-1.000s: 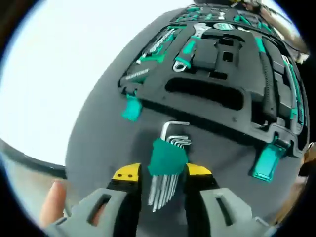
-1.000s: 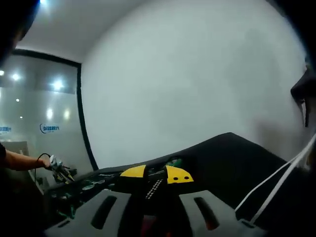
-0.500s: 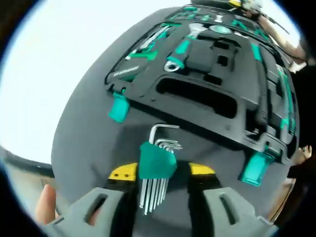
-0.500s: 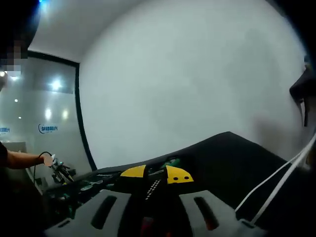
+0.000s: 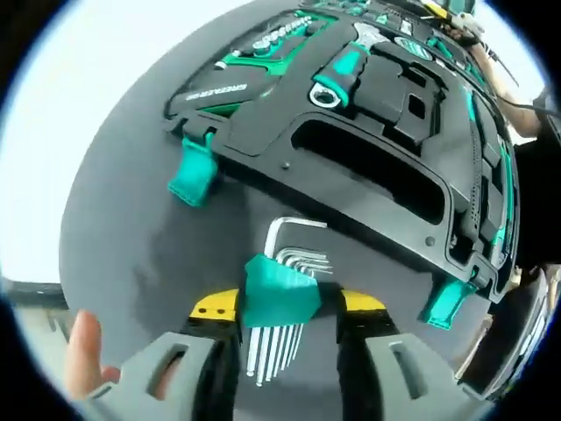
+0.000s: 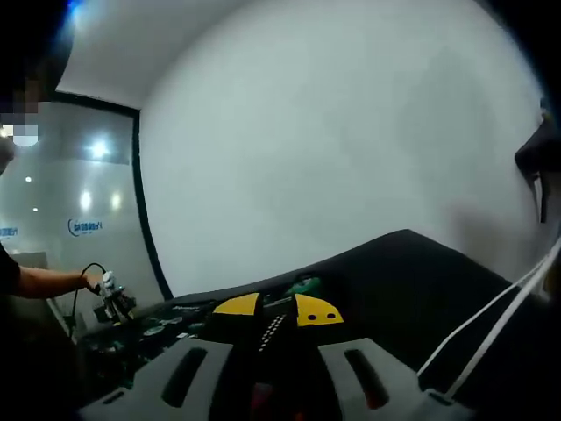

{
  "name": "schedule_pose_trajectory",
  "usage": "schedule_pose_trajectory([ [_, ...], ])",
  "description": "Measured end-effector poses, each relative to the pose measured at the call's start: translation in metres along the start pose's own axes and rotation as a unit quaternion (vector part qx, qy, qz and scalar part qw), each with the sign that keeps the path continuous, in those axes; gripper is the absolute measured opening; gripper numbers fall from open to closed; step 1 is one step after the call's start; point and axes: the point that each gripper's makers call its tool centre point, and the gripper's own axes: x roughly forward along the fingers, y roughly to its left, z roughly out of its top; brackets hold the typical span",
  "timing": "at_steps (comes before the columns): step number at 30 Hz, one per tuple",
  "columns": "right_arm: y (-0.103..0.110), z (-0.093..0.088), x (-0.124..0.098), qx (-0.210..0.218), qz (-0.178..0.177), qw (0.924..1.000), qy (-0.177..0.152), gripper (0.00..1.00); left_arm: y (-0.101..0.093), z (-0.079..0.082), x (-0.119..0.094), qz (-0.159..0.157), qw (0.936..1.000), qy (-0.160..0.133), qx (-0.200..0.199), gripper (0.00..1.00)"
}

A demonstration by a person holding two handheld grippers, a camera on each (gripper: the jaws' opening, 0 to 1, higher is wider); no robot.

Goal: Pick up the tools and put them into their designated positions in the toolbox.

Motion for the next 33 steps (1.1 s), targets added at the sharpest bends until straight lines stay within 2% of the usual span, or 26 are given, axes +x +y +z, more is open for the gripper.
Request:
schedule_pose_trajectory([
  [2, 0.001, -0.001, 0.000, -0.003, 0.001, 1.0000, 0.002, 0.11, -0.006, 0.000, -0.002, 0.008, 0.9999, -0.003, 0.015, 0.39],
  [3, 0.002, -0.001, 0.000, -0.004, 0.001, 1.0000, 0.001, 0.11, -0.003, 0.001, -0.003, 0.016, 0.9992, -0.014, 0.032, 0.40],
  [5, 0.001, 0.000, 0.000, -0.001, 0.002, 1.0000, 0.000, 0.11, -0.004, 0.000, -0.003, 0.022, 0.9996, -0.012, 0.010, 0.39],
  [6, 0.001, 0.000, -0.001, 0.001, 0.002, 1.0000, -0.001, 0.11, -0.006, 0.001, -0.004, 0.028, 0.9995, -0.007, 0.015, 0.38],
  [8, 0.000, 0.001, -0.001, 0.004, 0.002, 1.0000, -0.004, 0.11, -0.005, 0.003, -0.007, 0.047, 0.9974, -0.011, 0.054, 0.35],
  [10, 0.000, 0.000, -0.001, 0.006, 0.001, 1.0000, -0.003, 0.11, -0.002, 0.001, -0.007, 0.038, 0.9974, -0.017, 0.058, 0.34],
  [11, 0.000, -0.001, 0.001, 0.005, 0.001, 1.0000, 0.001, 0.11, -0.001, 0.001, -0.007, 0.026, 0.9989, -0.015, 0.035, 0.34],
  [12, 0.000, -0.003, 0.002, 0.004, 0.001, 1.0000, 0.005, 0.11, 0.000, 0.001, -0.006, 0.020, 0.9994, -0.012, 0.027, 0.33],
  [15, 0.001, -0.005, 0.002, 0.006, 0.004, 0.9999, 0.010, 0.11, 0.000, -0.001, -0.005, -0.007, 0.9995, 0.000, 0.030, 0.28],
  [16, 0.001, -0.005, 0.002, 0.007, 0.004, 0.9999, 0.011, 0.11, 0.003, 0.000, -0.004, -0.010, 0.9995, 0.006, 0.029, 0.28],
  [19, -0.001, -0.005, 0.001, 0.011, 0.002, 0.9999, 0.010, 0.11, -0.006, 0.001, -0.005, -0.011, 0.9992, 0.013, 0.037, 0.28],
  [21, -0.001, -0.004, 0.001, 0.012, 0.001, 0.9999, 0.008, 0.11, -0.012, 0.000, -0.006, -0.008, 0.9988, 0.007, 0.047, 0.28],
  [23, -0.001, -0.004, 0.001, 0.013, -0.001, 0.9999, 0.006, 0.11, -0.019, -0.004, -0.010, 0.001, 0.9993, 0.000, 0.038, 0.27],
  [24, -0.001, -0.003, 0.001, 0.013, 0.000, 0.9999, 0.005, 0.11, -0.012, -0.006, -0.014, 0.017, 0.9992, -0.015, 0.031, 0.26],
  [26, -0.001, -0.003, 0.001, 0.013, 0.000, 0.9999, 0.006, 0.11, -0.011, -0.021, -0.018, 0.035, 0.9991, 0.004, 0.025, 0.26],
  [27, -0.001, -0.004, 0.001, 0.013, 0.002, 0.9999, 0.007, 0.11, -0.008, -0.034, -0.022, 0.049, 0.9985, 0.019, 0.019, 0.26],
  [28, 0.000, -0.004, 0.001, 0.013, 0.003, 0.9999, 0.007, 0.11, -0.009, -0.039, -0.023, 0.058, 0.9979, 0.022, 0.017, 0.26],
  [31, 0.001, -0.004, 0.001, 0.012, 0.005, 0.9999, 0.007, 0.11, -0.002, -0.052, -0.031, 0.102, 0.9946, -0.001, 0.016, 0.26],
  [33, 0.000, -0.004, 0.001, 0.013, 0.004, 0.9999, 0.008, 0.11, 0.000, -0.057, -0.039, 0.121, 0.9925, -0.012, 0.009, 0.26],
])
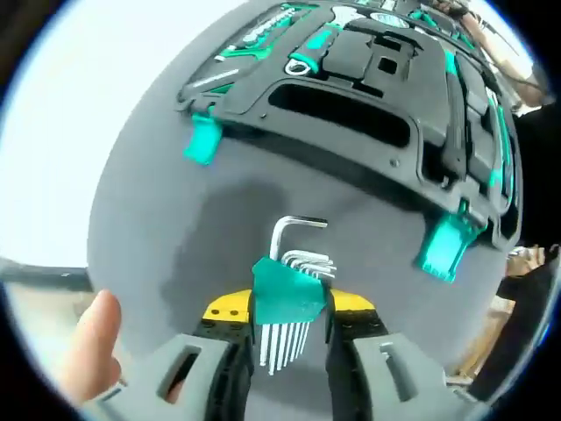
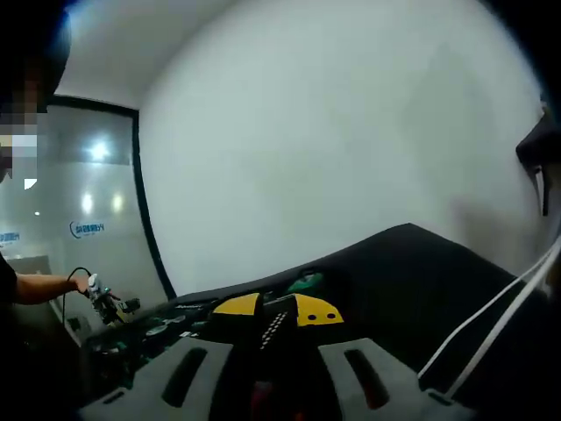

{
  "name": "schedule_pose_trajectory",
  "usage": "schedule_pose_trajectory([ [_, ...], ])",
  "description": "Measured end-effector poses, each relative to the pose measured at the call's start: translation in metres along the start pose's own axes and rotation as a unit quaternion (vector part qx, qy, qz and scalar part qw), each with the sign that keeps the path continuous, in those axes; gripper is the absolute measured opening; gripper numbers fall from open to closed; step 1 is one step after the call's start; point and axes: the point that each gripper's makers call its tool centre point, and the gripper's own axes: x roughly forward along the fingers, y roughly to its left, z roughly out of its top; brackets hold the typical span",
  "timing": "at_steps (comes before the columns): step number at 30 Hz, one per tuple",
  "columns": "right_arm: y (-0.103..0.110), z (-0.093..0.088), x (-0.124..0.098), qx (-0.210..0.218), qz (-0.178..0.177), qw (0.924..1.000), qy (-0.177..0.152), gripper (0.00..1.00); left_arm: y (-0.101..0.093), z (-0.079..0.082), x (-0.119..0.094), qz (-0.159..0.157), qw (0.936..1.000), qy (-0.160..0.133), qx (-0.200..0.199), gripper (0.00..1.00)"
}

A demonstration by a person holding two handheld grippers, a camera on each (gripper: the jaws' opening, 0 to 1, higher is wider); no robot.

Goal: Pick up the tools and put them into their designated positions in the toolbox.

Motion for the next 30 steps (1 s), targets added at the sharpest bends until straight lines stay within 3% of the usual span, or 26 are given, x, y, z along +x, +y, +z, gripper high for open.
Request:
schedule_pose_trajectory([
  [1, 0.000, 0.000, 0.000, 0.001, 0.000, 1.0000, 0.000, 0.11, 0.001, 0.000, -0.006, 0.013, 0.9998, -0.013, -0.005, 0.26],
  [2, 0.000, 0.000, 0.000, 0.001, -0.001, 1.0000, 0.000, 0.11, 0.000, -0.001, -0.011, 0.016, 0.9997, -0.017, -0.005, 0.10],
  [3, 0.000, 0.000, 0.000, 0.001, -0.001, 1.0000, 0.000, 0.11, 0.004, 0.012, -0.020, 0.043, 0.9973, -0.054, -0.028, 0.00],
  [4, 0.000, 0.000, 0.000, 0.000, -0.001, 1.0000, 0.000, 0.11, 0.022, 0.007, -0.030, 0.097, 0.9938, -0.051, -0.021, 0.00],
  [5, 0.000, 0.000, 0.000, 0.000, -0.001, 1.0000, 0.000, 0.11, 0.023, 0.014, -0.036, 0.101, 0.9922, -0.069, 0.025, 0.00],
  [6, 0.000, 0.000, 0.000, -0.001, -0.001, 1.0000, -0.001, 0.11, 0.024, 0.017, -0.037, 0.106, 0.9904, -0.077, 0.044, 0.00],
  [7, -0.001, 0.001, 0.000, -0.001, -0.002, 1.0000, -0.001, 0.11, 0.020, 0.012, -0.033, 0.097, 0.9917, -0.078, 0.030, 0.00],
  [9, -0.002, 0.001, 0.000, -0.001, -0.003, 1.0000, -0.002, 0.11, 0.008, -0.003, -0.023, 0.066, 0.9972, -0.034, -0.013, 0.02],
  [10, -0.002, 0.001, -0.001, 0.000, -0.003, 1.0000, -0.002, 0.11, 0.013, -0.003, -0.019, 0.071, 0.9969, -0.034, -0.006, 0.09],
  [12, -0.002, 0.001, 0.000, -0.001, -0.003, 1.0000, -0.001, 0.11, 0.023, 0.000, -0.011, 0.080, 0.9959, -0.042, -0.008, 0.15],
  [16, -0.001, -0.001, 0.000, -0.007, -0.003, 1.0000, 0.004, 0.11, 0.039, 0.000, 0.007, 0.092, 0.9923, -0.052, -0.064, 0.26],
  [19, -0.002, -0.001, 0.000, -0.008, -0.005, 1.0000, 0.003, 0.11, 0.038, -0.002, 0.018, 0.091, 0.9924, -0.043, -0.070, 0.28],
  [23, -0.004, -0.001, 0.000, -0.007, -0.008, 0.9999, 0.003, 0.11, 0.030, 0.010, 0.015, 0.086, 0.9917, -0.065, -0.070, 0.26],
  [24, -0.004, -0.001, 0.000, -0.007, -0.008, 0.9999, 0.004, 0.11, 0.023, 0.012, 0.016, 0.068, 0.9930, -0.061, -0.075, 0.26],
  [28, -0.003, -0.001, 0.001, -0.009, -0.006, 0.9999, 0.004, 0.11, 0.021, 0.009, 0.023, 0.059, 0.9951, -0.053, -0.059, 0.36],
  [30, -0.002, -0.001, 0.001, -0.009, -0.006, 0.9999, 0.003, 0.11, 0.024, 0.008, 0.022, 0.052, 0.9944, -0.045, -0.080, 0.39],
])
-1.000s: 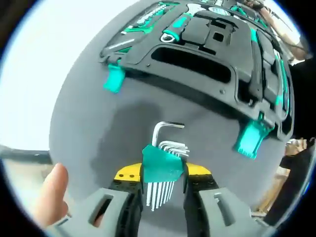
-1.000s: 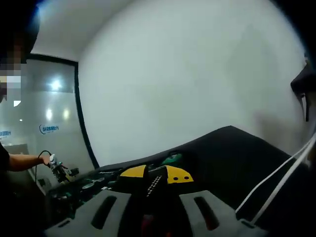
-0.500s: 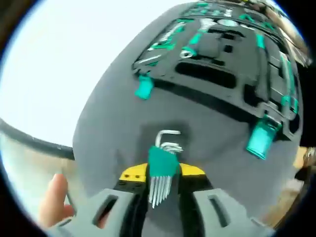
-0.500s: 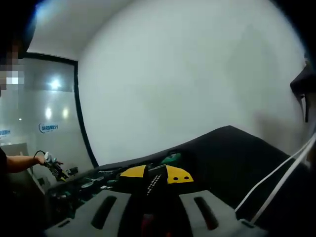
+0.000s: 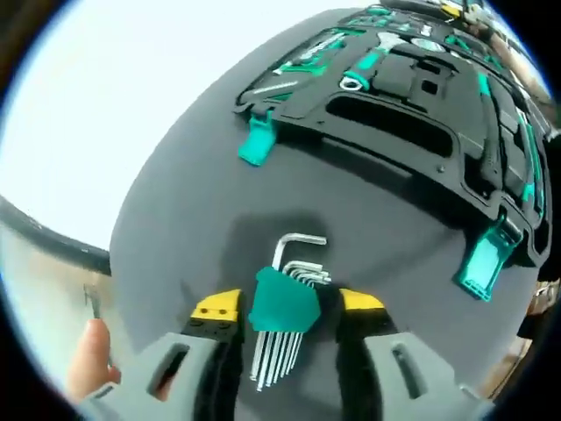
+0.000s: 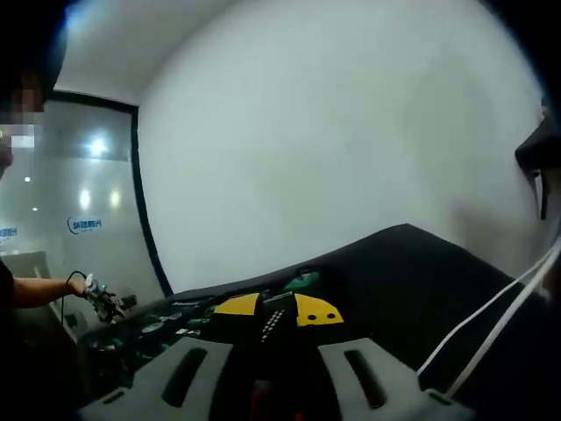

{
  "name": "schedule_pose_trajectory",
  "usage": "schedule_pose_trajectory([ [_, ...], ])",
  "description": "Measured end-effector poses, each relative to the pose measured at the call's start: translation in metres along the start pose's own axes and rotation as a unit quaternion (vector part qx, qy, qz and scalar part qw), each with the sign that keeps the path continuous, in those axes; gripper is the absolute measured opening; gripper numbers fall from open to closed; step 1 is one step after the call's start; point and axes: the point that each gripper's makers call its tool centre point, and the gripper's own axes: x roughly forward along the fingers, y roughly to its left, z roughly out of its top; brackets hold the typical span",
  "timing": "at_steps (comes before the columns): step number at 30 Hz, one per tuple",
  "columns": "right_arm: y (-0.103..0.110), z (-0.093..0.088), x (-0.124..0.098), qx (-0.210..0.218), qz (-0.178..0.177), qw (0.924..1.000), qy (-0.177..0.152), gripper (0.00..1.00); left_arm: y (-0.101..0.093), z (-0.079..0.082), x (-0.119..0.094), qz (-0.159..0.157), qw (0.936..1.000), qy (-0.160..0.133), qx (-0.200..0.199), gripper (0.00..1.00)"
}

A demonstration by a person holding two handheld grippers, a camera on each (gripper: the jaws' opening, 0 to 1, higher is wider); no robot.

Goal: Pick up the tools and put them into their designated positions in the toolbox.

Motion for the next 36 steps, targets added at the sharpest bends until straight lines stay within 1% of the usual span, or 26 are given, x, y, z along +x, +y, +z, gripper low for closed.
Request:
schedule_pose_trajectory([
  [2, 0.001, 0.000, 0.000, 0.000, 0.001, 1.0000, 0.000, 0.11, 0.004, 0.002, -0.001, 0.006, 0.9999, -0.002, 0.013, 0.47],
  [3, 0.001, -0.001, 0.000, 0.001, 0.001, 1.0000, 0.001, 0.11, 0.004, 0.003, 0.000, 0.001, 0.9999, -0.001, 0.012, 0.47],
  [4, 0.001, -0.001, 0.000, 0.000, 0.000, 1.0000, 0.001, 0.11, 0.000, 0.002, 0.001, -0.011, 0.9999, 0.001, 0.007, 0.46],
  [5, 0.001, -0.001, 0.000, 0.000, 0.000, 1.0000, 0.002, 0.11, -0.005, 0.000, 0.002, -0.030, 0.9995, 0.008, -0.009, 0.44],
  [6, 0.001, -0.001, -0.001, -0.001, 0.001, 1.0000, 0.002, 0.11, -0.007, 0.000, 0.002, -0.037, 0.9991, 0.013, -0.017, 0.43],
  [8, 0.001, -0.002, 0.000, -0.002, 0.001, 1.0000, 0.004, 0.11, -0.006, 0.000, 0.003, -0.041, 0.9989, 0.016, -0.012, 0.41],
  [10, 0.002, -0.001, -0.001, -0.002, 0.000, 1.0000, 0.002, 0.11, -0.021, 0.002, 0.001, -0.066, 0.9972, 0.037, 0.001, 0.33],
  [11, 0.002, -0.001, -0.001, -0.002, 0.000, 1.0000, 0.002, 0.11, -0.023, 0.003, 0.000, -0.063, 0.9966, 0.053, -0.001, 0.33],
  [13, 0.001, -0.002, -0.001, -0.001, 0.000, 1.0000, 0.003, 0.11, -0.027, 0.004, -0.001, -0.064, 0.9952, 0.073, 0.016, 0.33],
  [15, 0.002, -0.001, -0.002, -0.002, 0.001, 1.0000, 0.001, 0.11, -0.026, 0.006, 0.000, -0.062, 0.9943, 0.075, 0.043, 0.34],
  [17, 0.004, -0.001, -0.002, -0.011, 0.002, 0.9999, 0.003, 0.11, -0.014, 0.006, 0.001, -0.048, 0.9941, 0.077, 0.059, 0.39],
  [20, 0.010, -0.005, 0.000, -0.037, 0.007, 0.9992, 0.012, 0.11, -0.007, 0.008, 0.004, -0.044, 0.9939, 0.078, 0.065, 0.47],
  [21, 0.011, -0.005, 0.000, -0.044, 0.008, 0.9989, 0.014, 0.11, -0.006, 0.006, 0.005, -0.049, 0.9934, 0.084, 0.061, 0.47],
  [23, 0.014, -0.006, 0.001, -0.053, 0.009, 0.9984, 0.013, 0.11, -0.013, 0.004, 0.006, -0.078, 0.9911, 0.098, 0.044, 0.43],
  [24, 0.014, -0.005, 0.002, -0.056, 0.010, 0.9983, 0.013, 0.11, -0.019, 0.001, 0.007, -0.106, 0.9882, 0.107, 0.024, 0.43],
  [25, 0.014, -0.005, 0.002, -0.056, 0.011, 0.9983, 0.013, 0.11, -0.027, -0.002, 0.006, -0.131, 0.9837, 0.124, 0.004, 0.42],
  [26, 0.014, -0.005, 0.002, -0.054, 0.012, 0.9984, 0.012, 0.11, -0.022, -0.001, 0.008, -0.125, 0.9841, 0.126, 0.012, 0.41],
  [27, 0.013, -0.005, 0.001, -0.051, 0.011, 0.9986, 0.011, 0.11, -0.022, -0.002, 0.007, -0.122, 0.9834, 0.134, -0.003, 0.40],
  [28, 0.012, -0.004, 0.001, -0.049, 0.011, 0.9987, 0.011, 0.11, -0.024, 0.000, 0.007, -0.120, 0.9837, 0.134, 0.003, 0.39],
  [29, 0.012, -0.004, 0.000, -0.047, 0.010, 0.9988, 0.009, 0.11, -0.023, 0.001, 0.006, -0.115, 0.9836, 0.139, 0.002, 0.35],
  [30, 0.011, -0.003, -0.001, -0.044, 0.009, 0.9990, 0.007, 0.11, -0.022, 0.000, 0.003, -0.093, 0.9836, 0.155, -0.006, 0.31],
  [31, 0.010, -0.002, -0.001, -0.042, 0.009, 0.9990, 0.006, 0.11, -0.024, 0.001, 0.001, -0.075, 0.9852, 0.154, -0.002, 0.27],
  [32, 0.010, -0.002, -0.001, -0.040, 0.009, 0.9991, 0.006, 0.11, -0.027, 0.004, -0.002, -0.064, 0.9868, 0.148, 0.008, 0.25],
  [34, 0.009, -0.003, 0.000, -0.036, 0.011, 0.9993, 0.007, 0.11, -0.026, 0.004, -0.001, -0.045, 0.9919, 0.117, 0.020, 0.24],
  [35, 0.010, -0.003, 0.001, -0.036, 0.012, 0.9992, 0.007, 0.11, -0.023, 0.003, -0.004, -0.033, 0.9943, 0.100, 0.015, 0.24],
  [36, 0.010, -0.003, 0.001, -0.036, 0.013, 0.9992, 0.007, 0.11, -0.026, 0.003, -0.006, -0.034, 0.9954, 0.088, 0.011, 0.24],
])
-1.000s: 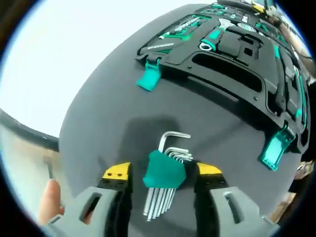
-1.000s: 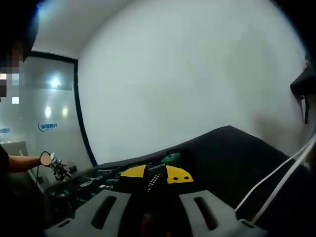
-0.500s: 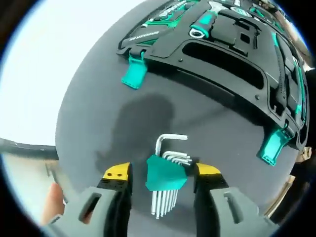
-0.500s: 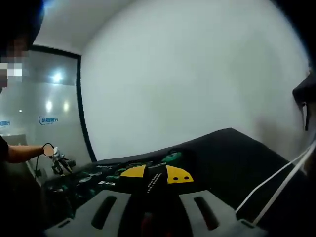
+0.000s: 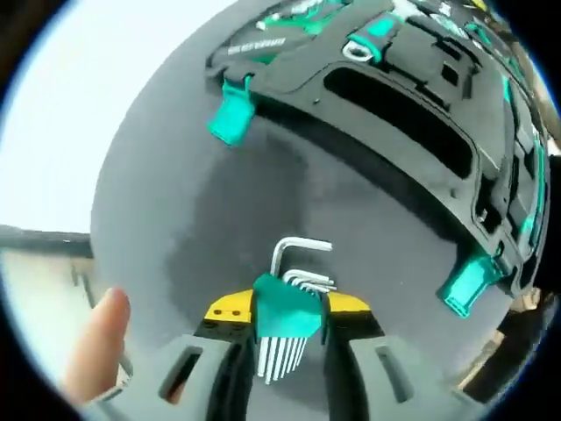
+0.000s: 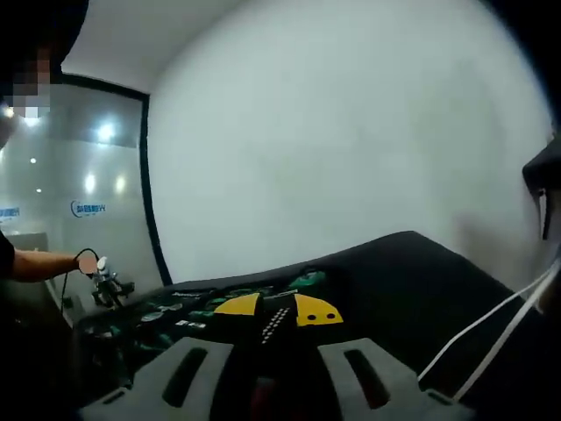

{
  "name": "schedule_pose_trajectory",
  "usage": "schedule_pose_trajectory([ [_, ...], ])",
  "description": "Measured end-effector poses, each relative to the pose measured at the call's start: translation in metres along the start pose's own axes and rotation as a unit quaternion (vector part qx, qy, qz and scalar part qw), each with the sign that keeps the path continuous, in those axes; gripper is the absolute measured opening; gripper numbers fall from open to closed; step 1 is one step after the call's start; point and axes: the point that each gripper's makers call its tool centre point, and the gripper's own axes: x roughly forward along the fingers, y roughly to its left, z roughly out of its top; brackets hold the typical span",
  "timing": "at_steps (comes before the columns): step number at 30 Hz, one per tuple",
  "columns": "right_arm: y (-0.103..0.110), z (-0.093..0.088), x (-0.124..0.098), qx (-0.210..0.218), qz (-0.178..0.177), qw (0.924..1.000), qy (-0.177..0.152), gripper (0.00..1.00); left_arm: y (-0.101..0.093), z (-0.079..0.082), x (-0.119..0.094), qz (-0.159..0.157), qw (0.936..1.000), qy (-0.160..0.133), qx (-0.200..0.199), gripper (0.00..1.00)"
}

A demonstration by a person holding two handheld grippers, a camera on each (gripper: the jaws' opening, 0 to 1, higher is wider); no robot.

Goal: Pick up the tools and put them into their designated positions in the toolbox.

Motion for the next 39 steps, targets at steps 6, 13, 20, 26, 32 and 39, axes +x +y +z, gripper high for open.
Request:
schedule_pose_trajectory([
  [6, 0.001, 0.001, 0.000, 0.008, 0.004, 1.0000, -0.003, 0.11, 0.005, -0.004, -0.011, 0.083, 0.9929, -0.085, -0.003, 0.12],
  [13, 0.002, 0.000, 0.000, 0.005, 0.004, 1.0000, -0.001, 0.11, 0.010, -0.015, -0.037, 0.163, 0.9761, -0.140, -0.034, 0.03],
  [20, 0.002, 0.001, -0.001, 0.000, 0.001, 1.0000, -0.003, 0.11, 0.043, -0.021, -0.045, 0.234, 0.9539, -0.177, -0.061, 0.21],
  [26, 0.006, -0.001, 0.001, -0.022, 0.004, 0.9997, 0.004, 0.10, 0.046, -0.062, -0.022, 0.280, 0.9492, -0.132, -0.058, 0.21],
  [32, 0.003, -0.007, 0.005, -0.027, 0.002, 0.9995, 0.018, 0.10, 0.044, -0.050, -0.010, 0.194, 0.9606, -0.175, -0.094, 0.13],
  [39, 0.002, -0.003, 0.002, -0.031, -0.004, 0.9994, 0.011, 0.10, 0.040, -0.021, -0.007, 0.175, 0.9572, -0.219, -0.071, 0.05],
])
